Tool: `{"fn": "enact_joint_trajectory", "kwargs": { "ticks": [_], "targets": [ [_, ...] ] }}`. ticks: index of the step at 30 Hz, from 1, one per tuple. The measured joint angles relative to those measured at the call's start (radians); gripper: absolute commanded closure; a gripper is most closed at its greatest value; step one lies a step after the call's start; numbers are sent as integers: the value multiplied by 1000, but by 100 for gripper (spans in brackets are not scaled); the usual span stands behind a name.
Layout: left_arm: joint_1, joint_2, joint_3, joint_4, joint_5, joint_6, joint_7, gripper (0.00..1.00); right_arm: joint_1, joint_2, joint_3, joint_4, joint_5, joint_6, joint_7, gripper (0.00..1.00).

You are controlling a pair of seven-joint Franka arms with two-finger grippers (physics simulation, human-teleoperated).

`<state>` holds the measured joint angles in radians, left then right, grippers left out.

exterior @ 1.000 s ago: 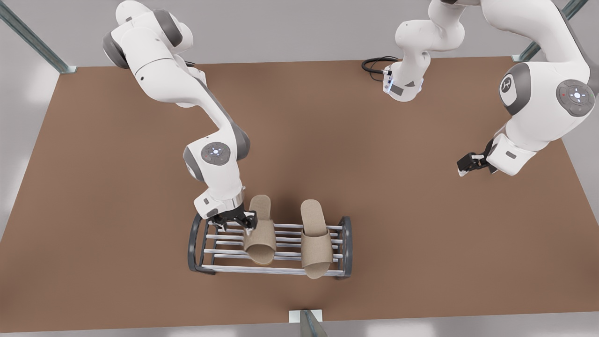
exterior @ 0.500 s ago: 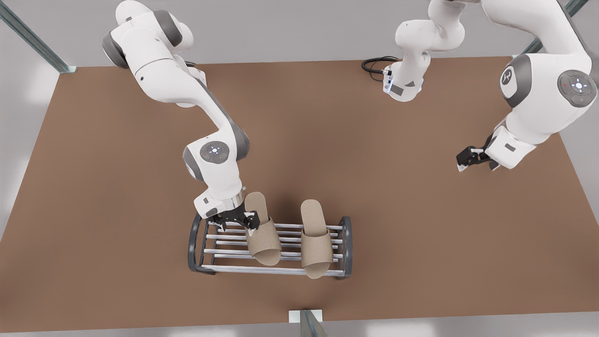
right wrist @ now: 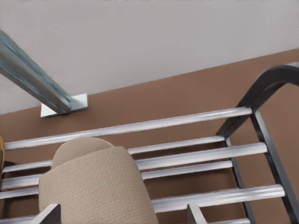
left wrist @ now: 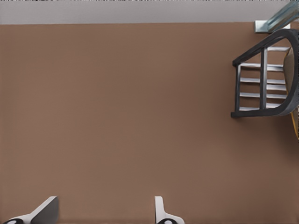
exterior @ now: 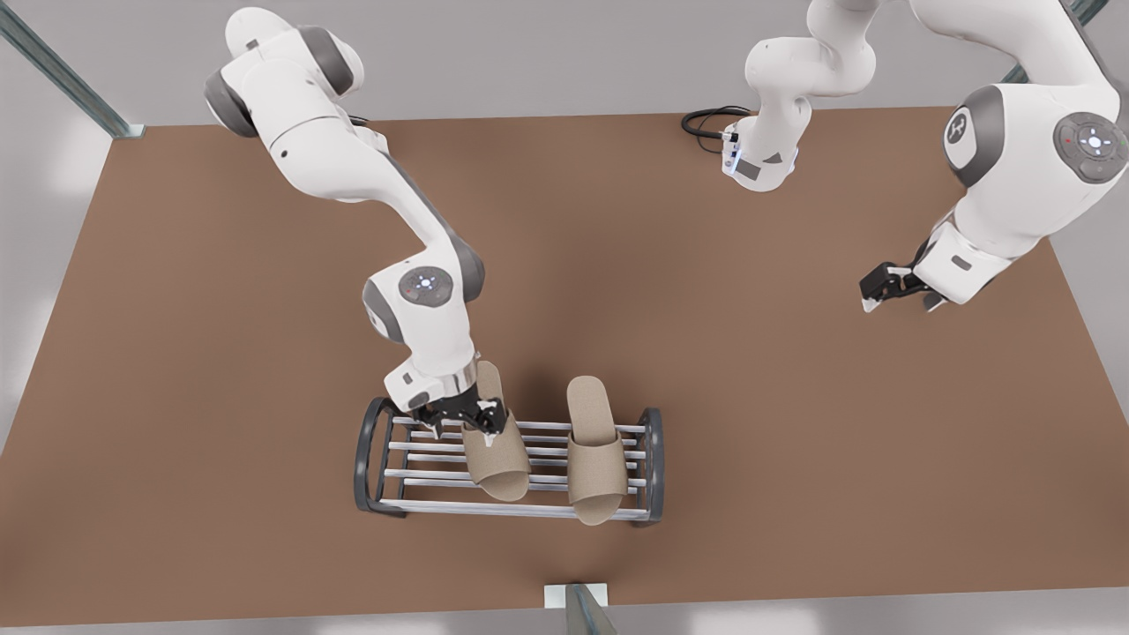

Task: Place the right shoe on the shoe rack with the right arm, and place the left shoe on the shoe rack with the left arm

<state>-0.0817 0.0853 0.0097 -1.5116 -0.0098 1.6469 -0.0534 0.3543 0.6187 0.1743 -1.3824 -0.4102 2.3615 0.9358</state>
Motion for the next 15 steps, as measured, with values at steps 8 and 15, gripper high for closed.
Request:
{"fn": "enact_joint_trajectory", "kwargs": {
  "ticks": [8,15],
  "targets": [
    [-1,-7,-5,-1,0,-12,4,0,4,-73,53,118,4,-112,30,0],
    [5,-10,-17,-1,0,-19,8,0,-60,-307,185,189,55,-485,33,0]
  ]
}}
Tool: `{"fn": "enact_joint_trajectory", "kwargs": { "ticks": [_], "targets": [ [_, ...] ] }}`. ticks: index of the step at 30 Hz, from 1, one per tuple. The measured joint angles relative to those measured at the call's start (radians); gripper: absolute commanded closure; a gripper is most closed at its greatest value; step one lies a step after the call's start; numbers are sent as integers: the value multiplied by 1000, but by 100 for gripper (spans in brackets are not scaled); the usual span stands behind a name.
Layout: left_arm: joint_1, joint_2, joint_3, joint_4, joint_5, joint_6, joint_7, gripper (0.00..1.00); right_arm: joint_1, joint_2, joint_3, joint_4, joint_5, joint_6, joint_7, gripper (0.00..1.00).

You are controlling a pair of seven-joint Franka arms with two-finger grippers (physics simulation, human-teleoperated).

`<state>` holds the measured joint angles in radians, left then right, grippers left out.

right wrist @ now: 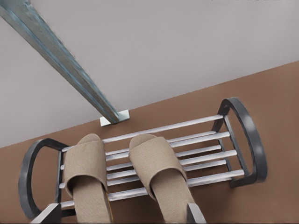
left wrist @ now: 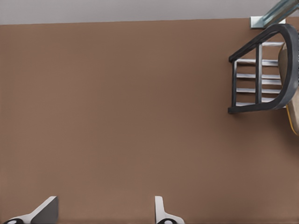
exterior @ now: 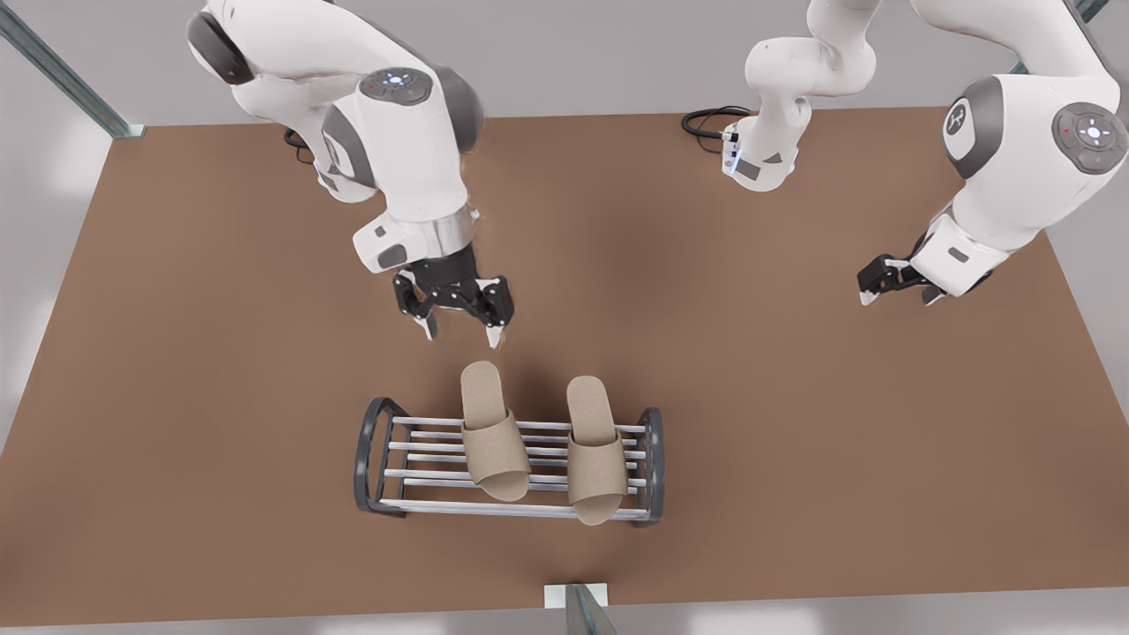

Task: Place the right shoe on the shoe rack with the right arm, and place the left shoe on the shoe rack with the left arm

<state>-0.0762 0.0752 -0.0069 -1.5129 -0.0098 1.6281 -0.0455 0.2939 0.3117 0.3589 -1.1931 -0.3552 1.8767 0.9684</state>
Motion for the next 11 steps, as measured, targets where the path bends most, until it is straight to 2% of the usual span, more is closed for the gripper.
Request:
{"fn": "enact_joint_trajectory", "kwargs": {
  "ticks": [5,9,11],
  "targets": [
    [7,7,-32,2,-1,-14,-7,0,-292,-134,-1,-16,75,-247,-100,0],
    [-15,25,-34,30,-3,1,-15,0,-270,-223,-201,-202,181,-301,-215,0],
    [-13,32,-33,31,-2,6,-18,0,-285,-260,-242,-318,239,-275,-283,0]
  ]
}}
